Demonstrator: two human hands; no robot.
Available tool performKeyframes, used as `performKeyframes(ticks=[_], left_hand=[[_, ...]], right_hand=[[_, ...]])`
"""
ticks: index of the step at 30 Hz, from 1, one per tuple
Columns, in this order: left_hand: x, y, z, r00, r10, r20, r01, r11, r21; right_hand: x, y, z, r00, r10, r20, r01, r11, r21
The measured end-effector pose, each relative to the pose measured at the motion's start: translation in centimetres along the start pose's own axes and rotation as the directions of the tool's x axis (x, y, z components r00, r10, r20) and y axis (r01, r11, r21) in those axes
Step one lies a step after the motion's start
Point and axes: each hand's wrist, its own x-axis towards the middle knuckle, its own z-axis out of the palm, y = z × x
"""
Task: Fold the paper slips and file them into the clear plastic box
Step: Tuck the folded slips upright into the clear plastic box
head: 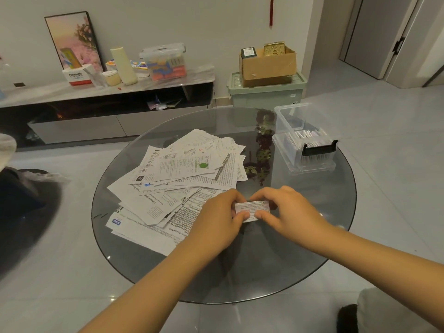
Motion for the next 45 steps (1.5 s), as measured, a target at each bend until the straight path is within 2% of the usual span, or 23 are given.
performKeyframes(ticks=[4, 8, 10, 12, 14, 18, 23, 28, 31, 33, 35, 38, 40, 41, 45], left_hand=[[0.4, -0.1, 0.2, 0.999, -0.034, -0.005, 0.034, 0.999, 0.004], [0.7, -0.3, 0.3, 1.0, -0.026, -0.015, 0.026, 1.0, -0.011], [0.7, -0.4, 0.4, 0.998, 0.055, -0.043, -0.053, 0.998, 0.045], [0.6, -0.5, 0.6, 0.983, 0.178, -0.036, -0.172, 0.976, 0.137], [0.5, -0.6, 0.9, 0.962, 0.273, 0.004, -0.266, 0.934, 0.237], [-0.3, -0.8, 0.8, 0.926, 0.377, -0.028, -0.342, 0.866, 0.365], [-0.5, -1.4, 0.0, 0.932, 0.361, 0.023, -0.339, 0.848, 0.407], [-0.2, -1.4, -0.3, 0.937, 0.339, 0.089, -0.341, 0.827, 0.446], [0.0, -1.3, -0.3, 0.913, 0.402, 0.069, -0.389, 0.804, 0.449], [0.1, -0.8, -0.5, 0.897, 0.442, 0.01, -0.403, 0.807, 0.431], [0.1, -0.1, -0.7, 0.904, 0.42, -0.075, -0.369, 0.858, 0.358], [0.2, 1.5, -1.3, 0.957, 0.233, -0.173, -0.228, 0.972, 0.05], [0.4, 2.4, -1.6, 0.973, 0.114, -0.199, -0.145, 0.978, -0.15], [0.6, 2.7, -1.8, 0.974, 0.081, -0.211, -0.124, 0.973, -0.197], [2.1, 3.8, -2.6, 0.969, 0.089, -0.229, -0.138, 0.969, -0.207]], right_hand=[[0.3, 0.2, 0.4, 0.998, 0.061, 0.008, -0.061, 0.998, 0.031], [0.5, 0.6, 0.3, 0.997, 0.064, -0.036, -0.066, 0.996, -0.056], [0.3, 0.8, 0.3, 0.996, 0.003, -0.094, -0.008, 0.998, -0.056], [0.0, 1.1, 0.7, 0.98, -0.143, -0.136, 0.118, 0.977, -0.18], [-0.4, 1.2, 0.9, 0.976, -0.191, -0.107, 0.156, 0.948, -0.276], [-1.3, 1.5, 0.7, 0.99, -0.099, 0.104, 0.129, 0.932, -0.34], [-1.8, 2.2, 0.0, 0.971, -0.097, 0.22, 0.166, 0.931, -0.324], [-1.7, 1.5, 0.1, 0.977, -0.068, 0.201, 0.135, 0.928, -0.347], [-1.4, 1.1, -0.4, 0.979, -0.189, 0.082, 0.206, 0.909, -0.363], [-1.1, 0.9, -0.9, 0.973, -0.228, -0.02, 0.21, 0.924, -0.318], [-0.7, 0.5, -1.4, 0.975, -0.207, -0.074, 0.186, 0.956, -0.229], [-0.5, -0.1, -3.0, 0.977, -0.149, -0.154, 0.132, 0.984, -0.117], [-0.4, -0.4, -3.9, 0.978, -0.121, -0.168, 0.113, 0.992, -0.055], [-0.4, -0.6, -4.2, 0.979, -0.114, -0.167, 0.11, 0.993, -0.033], [0.3, -0.7, -6.0, 0.983, -0.075, -0.165, 0.082, 0.996, 0.035]])
